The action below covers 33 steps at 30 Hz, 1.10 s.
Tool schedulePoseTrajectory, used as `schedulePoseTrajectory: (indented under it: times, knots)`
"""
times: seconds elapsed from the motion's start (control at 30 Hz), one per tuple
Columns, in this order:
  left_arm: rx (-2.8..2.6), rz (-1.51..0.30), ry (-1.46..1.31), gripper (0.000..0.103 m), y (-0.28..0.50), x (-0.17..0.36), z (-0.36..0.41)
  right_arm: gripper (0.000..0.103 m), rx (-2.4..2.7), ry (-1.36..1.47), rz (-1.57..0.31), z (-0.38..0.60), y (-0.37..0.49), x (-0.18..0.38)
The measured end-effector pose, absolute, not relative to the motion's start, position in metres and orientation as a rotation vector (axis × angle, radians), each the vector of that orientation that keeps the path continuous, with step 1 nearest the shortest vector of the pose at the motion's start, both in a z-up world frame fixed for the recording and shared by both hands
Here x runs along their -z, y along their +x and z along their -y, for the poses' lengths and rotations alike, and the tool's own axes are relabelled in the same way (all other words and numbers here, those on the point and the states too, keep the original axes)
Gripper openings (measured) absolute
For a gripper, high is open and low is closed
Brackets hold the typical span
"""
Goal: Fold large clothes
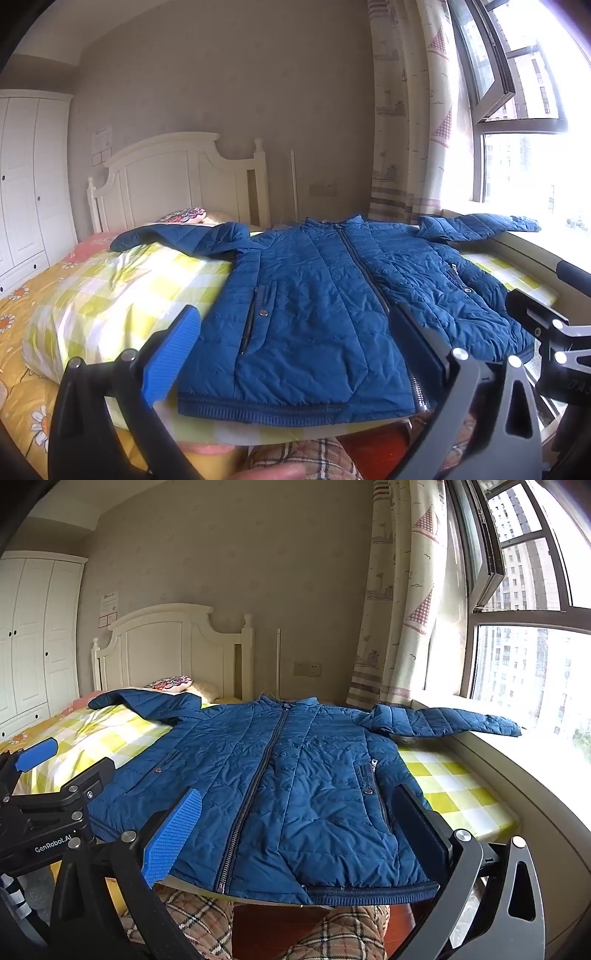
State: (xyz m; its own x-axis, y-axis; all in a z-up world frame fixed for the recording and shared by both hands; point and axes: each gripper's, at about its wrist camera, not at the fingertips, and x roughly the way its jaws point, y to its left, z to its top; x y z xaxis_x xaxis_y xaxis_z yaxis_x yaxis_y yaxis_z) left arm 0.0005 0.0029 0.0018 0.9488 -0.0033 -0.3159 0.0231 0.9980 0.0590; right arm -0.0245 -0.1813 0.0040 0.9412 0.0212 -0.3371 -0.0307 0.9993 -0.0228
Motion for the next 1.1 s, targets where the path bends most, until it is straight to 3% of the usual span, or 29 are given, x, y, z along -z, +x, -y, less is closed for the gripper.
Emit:
schedulePoseTrajectory:
  times: [1.1]
  knots:
    - [0.01, -0.327, 0.062, 0.101, -0.0005, -0.0004, -0.0021, 0.099, -0.04, -0.017, -0.355, 0.179, -0.0213, 0.0039]
